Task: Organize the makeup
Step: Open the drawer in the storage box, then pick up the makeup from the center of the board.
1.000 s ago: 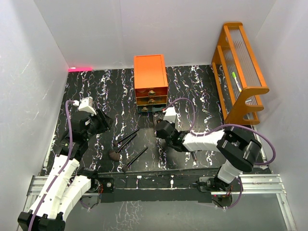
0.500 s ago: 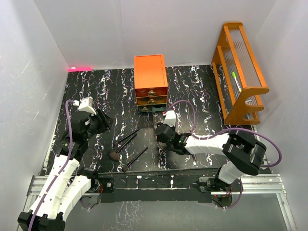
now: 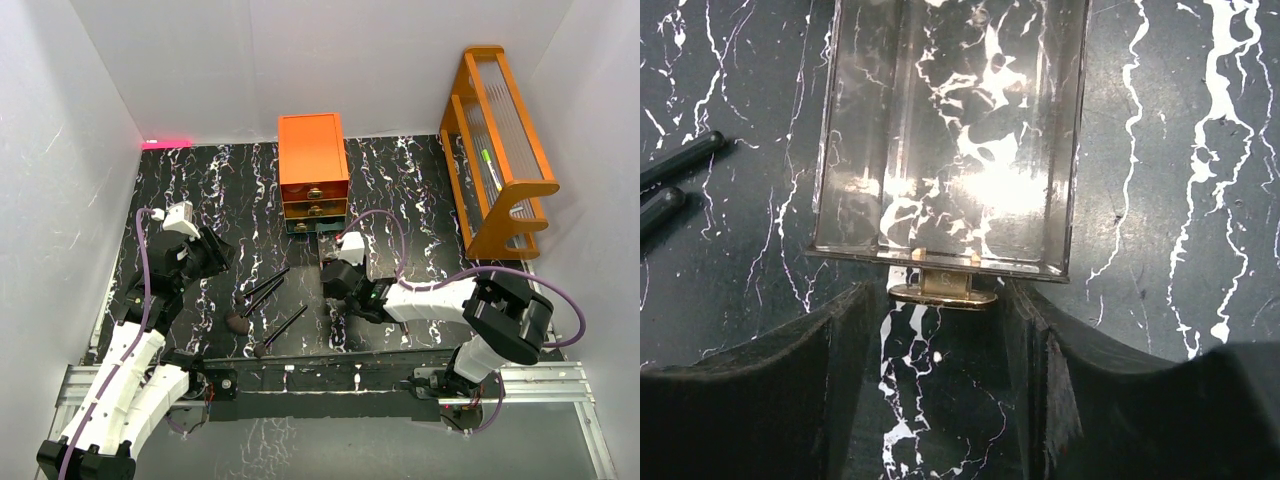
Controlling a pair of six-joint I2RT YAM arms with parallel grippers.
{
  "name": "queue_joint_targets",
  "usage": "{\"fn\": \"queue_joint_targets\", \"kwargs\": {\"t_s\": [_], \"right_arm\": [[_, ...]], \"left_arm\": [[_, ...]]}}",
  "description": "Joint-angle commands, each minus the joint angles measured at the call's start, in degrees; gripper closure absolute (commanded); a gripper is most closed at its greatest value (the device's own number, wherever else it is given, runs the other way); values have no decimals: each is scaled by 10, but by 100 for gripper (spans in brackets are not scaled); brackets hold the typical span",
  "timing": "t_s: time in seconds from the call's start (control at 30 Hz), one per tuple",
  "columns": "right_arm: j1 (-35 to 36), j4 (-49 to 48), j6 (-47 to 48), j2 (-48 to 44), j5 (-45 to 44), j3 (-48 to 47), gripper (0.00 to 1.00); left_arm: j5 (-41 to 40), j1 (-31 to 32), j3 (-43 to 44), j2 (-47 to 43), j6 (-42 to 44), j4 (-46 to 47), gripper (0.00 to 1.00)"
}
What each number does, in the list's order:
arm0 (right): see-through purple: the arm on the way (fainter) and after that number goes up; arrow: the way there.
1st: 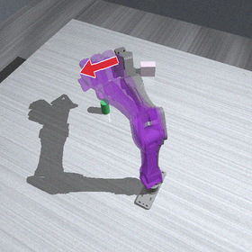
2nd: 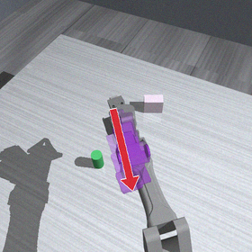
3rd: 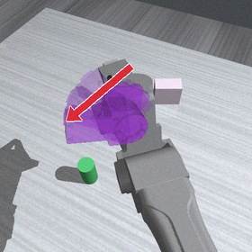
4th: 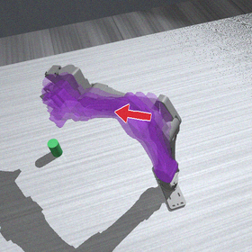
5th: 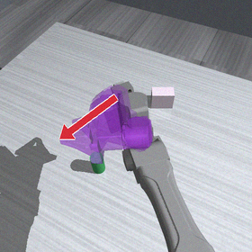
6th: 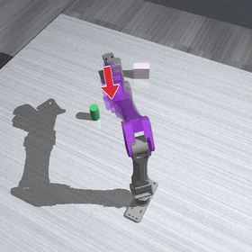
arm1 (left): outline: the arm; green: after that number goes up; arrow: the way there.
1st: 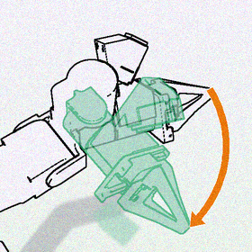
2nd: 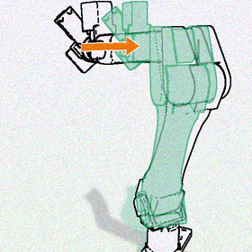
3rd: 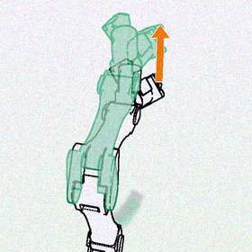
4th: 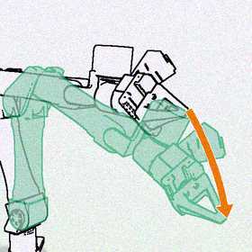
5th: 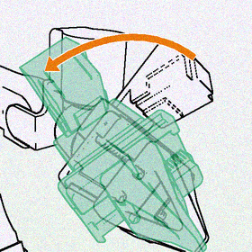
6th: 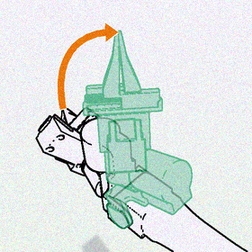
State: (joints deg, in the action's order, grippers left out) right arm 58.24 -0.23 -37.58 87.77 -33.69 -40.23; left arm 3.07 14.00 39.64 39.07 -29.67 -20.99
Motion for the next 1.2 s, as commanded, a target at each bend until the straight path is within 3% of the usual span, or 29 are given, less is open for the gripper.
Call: {"fn": "queue_joint_targets", "kwargs": {"t_s": [0.0, 0.43, 0.67, 0.9, 1.07, 1.17], "right_arm": [[10, -8, 6, -22, -1, -18, 42], [46, 72, 33, -142, 19, -47, 42], [41, 229, -8, -212, -8, -84, 42], [-19, 375, -68, -306, 33, -85, 51], [-105, 457, -76, -297, 155, -86, 52], [-128, 485, -90, -283, 178, -64, 50]], "left_arm": [[3, -3, -3, -1, -2, 4, 54], [2, -3, -2, -5, -4, 3, 54], [2, -2, -2, -2, -4, 2, 53], [7, -2, -2, 3, -3, 3, 53], [8, -2, -2, 7, -3, 3, 53], [9, -2, -2, 9, -3, 3, 53]]}}
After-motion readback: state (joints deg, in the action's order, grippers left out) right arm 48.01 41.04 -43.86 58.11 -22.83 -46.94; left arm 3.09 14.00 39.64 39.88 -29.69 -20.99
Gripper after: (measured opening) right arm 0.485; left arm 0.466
